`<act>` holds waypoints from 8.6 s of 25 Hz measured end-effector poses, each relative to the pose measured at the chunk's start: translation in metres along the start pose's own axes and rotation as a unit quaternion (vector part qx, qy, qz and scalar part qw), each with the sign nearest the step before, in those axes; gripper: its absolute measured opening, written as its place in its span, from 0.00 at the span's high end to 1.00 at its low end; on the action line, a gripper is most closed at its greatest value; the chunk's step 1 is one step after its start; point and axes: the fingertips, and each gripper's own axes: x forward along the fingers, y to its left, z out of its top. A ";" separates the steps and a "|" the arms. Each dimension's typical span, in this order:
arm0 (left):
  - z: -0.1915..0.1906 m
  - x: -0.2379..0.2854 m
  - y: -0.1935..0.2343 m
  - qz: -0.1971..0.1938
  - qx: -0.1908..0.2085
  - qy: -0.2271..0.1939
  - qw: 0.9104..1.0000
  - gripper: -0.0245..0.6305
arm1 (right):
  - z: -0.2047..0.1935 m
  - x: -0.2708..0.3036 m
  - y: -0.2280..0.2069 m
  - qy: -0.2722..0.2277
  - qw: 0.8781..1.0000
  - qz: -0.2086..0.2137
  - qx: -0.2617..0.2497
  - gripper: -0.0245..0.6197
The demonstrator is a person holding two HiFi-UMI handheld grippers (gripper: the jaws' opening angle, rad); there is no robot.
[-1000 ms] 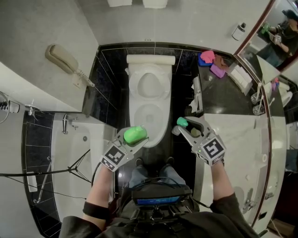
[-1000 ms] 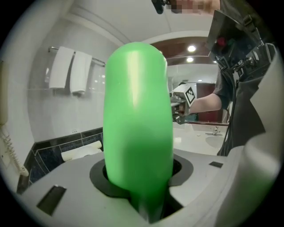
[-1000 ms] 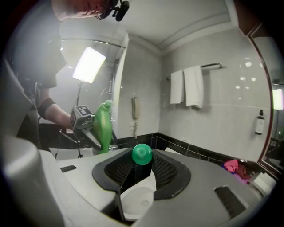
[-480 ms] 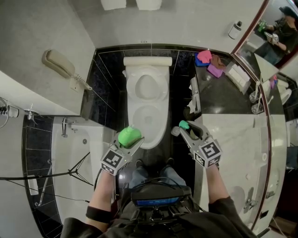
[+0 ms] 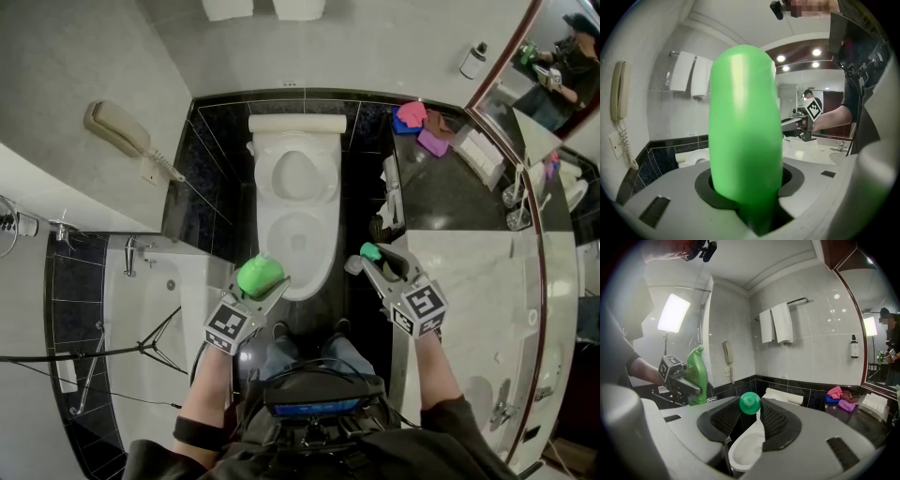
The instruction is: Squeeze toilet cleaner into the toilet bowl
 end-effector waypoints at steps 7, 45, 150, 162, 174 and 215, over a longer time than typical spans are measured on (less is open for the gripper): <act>-0.002 0.003 -0.004 -0.011 -0.025 0.002 1.000 0.68 | -0.006 0.001 0.004 0.004 1.000 0.004 -0.004 0.72; -0.126 0.097 -0.029 -0.146 -0.213 0.067 0.964 0.68 | -0.081 0.052 -0.020 -0.012 0.999 -0.043 0.010 0.72; -0.494 0.407 0.047 -0.288 -0.634 0.170 0.697 0.70 | -0.458 0.224 -0.144 0.072 0.976 -0.189 0.085 0.73; -0.496 0.388 -0.004 -0.311 -0.620 0.196 0.693 0.70 | -0.461 0.204 -0.142 0.071 0.977 -0.186 0.083 0.73; -0.496 0.343 -0.055 -0.307 -0.651 0.191 0.668 0.70 | -0.447 0.194 -0.131 0.068 0.981 -0.163 0.076 0.73; -0.545 0.215 -0.028 -0.137 -0.746 0.033 0.651 0.70 | -0.412 0.282 -0.053 0.066 0.996 -0.048 0.029 0.73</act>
